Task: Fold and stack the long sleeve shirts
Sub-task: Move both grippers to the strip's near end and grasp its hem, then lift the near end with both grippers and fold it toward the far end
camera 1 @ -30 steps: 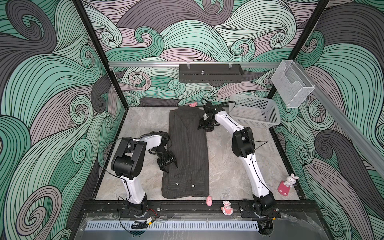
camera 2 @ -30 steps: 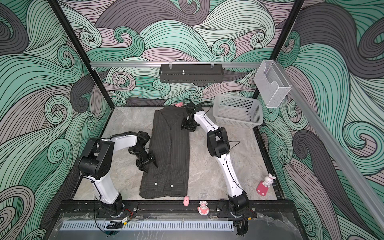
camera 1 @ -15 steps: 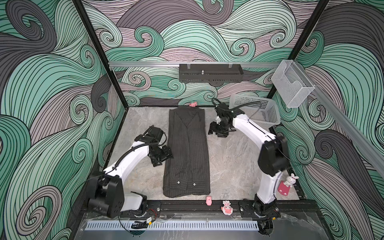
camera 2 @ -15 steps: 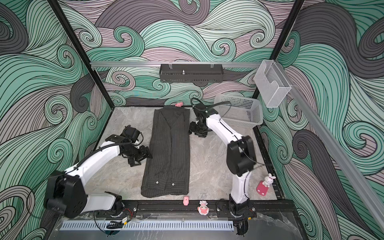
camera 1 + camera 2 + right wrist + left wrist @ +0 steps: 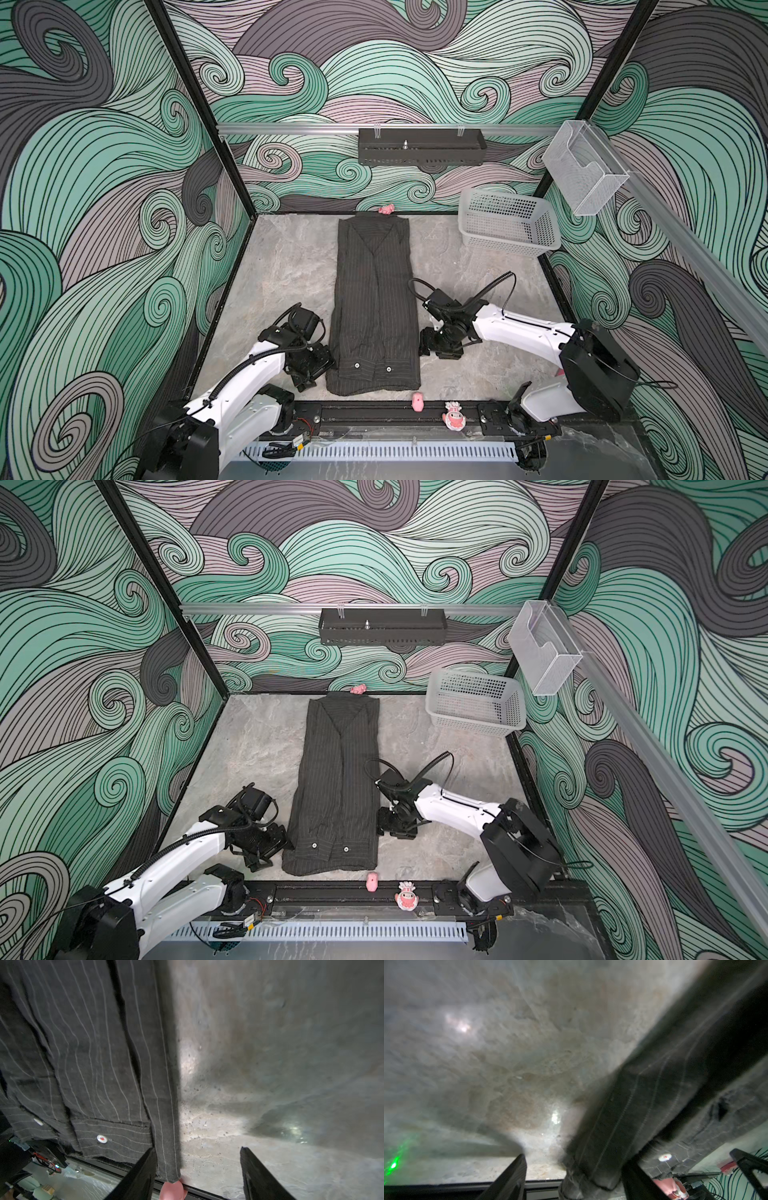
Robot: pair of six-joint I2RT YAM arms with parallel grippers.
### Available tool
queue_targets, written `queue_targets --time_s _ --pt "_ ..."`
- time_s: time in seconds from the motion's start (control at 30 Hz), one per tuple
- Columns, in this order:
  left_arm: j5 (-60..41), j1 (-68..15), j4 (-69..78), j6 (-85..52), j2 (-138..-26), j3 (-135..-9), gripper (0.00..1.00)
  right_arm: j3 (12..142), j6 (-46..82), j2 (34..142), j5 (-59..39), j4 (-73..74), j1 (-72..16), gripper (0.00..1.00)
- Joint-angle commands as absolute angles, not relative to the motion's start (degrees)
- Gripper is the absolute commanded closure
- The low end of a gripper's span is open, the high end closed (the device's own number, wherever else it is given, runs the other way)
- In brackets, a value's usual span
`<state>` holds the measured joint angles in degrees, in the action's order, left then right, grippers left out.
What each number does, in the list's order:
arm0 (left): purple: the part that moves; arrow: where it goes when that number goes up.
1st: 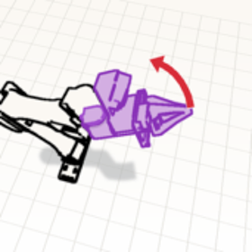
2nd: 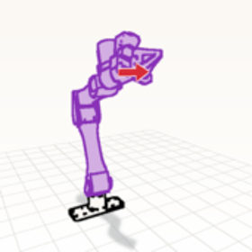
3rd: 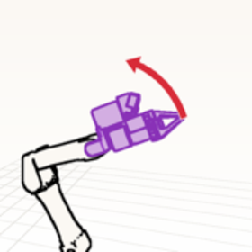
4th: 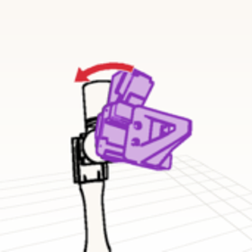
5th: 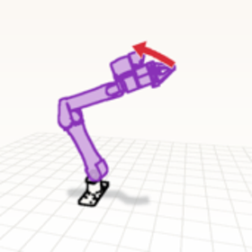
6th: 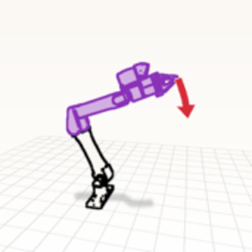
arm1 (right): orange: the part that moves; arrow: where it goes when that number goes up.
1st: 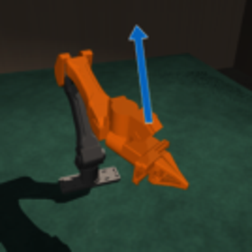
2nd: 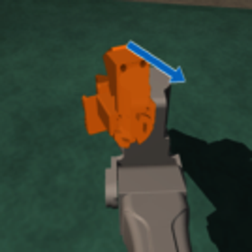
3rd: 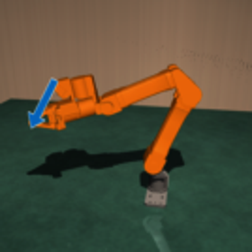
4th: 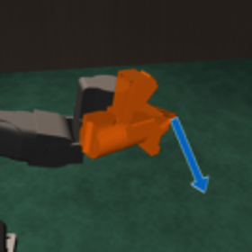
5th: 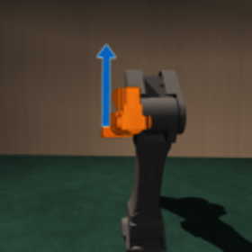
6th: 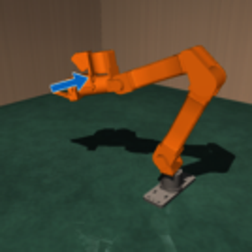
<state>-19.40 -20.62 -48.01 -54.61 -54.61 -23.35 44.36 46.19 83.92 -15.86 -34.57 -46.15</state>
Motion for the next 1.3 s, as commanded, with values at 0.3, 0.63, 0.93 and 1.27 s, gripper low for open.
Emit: queue_targets --time_s 0.3,0.63,0.93,1.27 --pt "-22.4 -24.2 -38.8 -60.4 -53.7 -18.9 0.63 38.8 52.8 86.4 -24.6 -21.0 -51.4 0.36" --pt "-24.7 -25.0 -38.8 -59.9 -51.7 -20.7 0.99 39.2 52.4 88.0 -28.4 -16.0 -52.6 0.56" --pt "-24.9 -25.0 -46.0 -54.9 -51.1 -32.0 1.00 42.1 53.3 81.1 -28.4 -16.8 -52.0 1.00" --pt "-21.2 -24.1 -42.9 -53.8 -56.3 -41.1 1.00 49.1 53.5 80.9 -32.8 -20.3 -43.6 1.00"
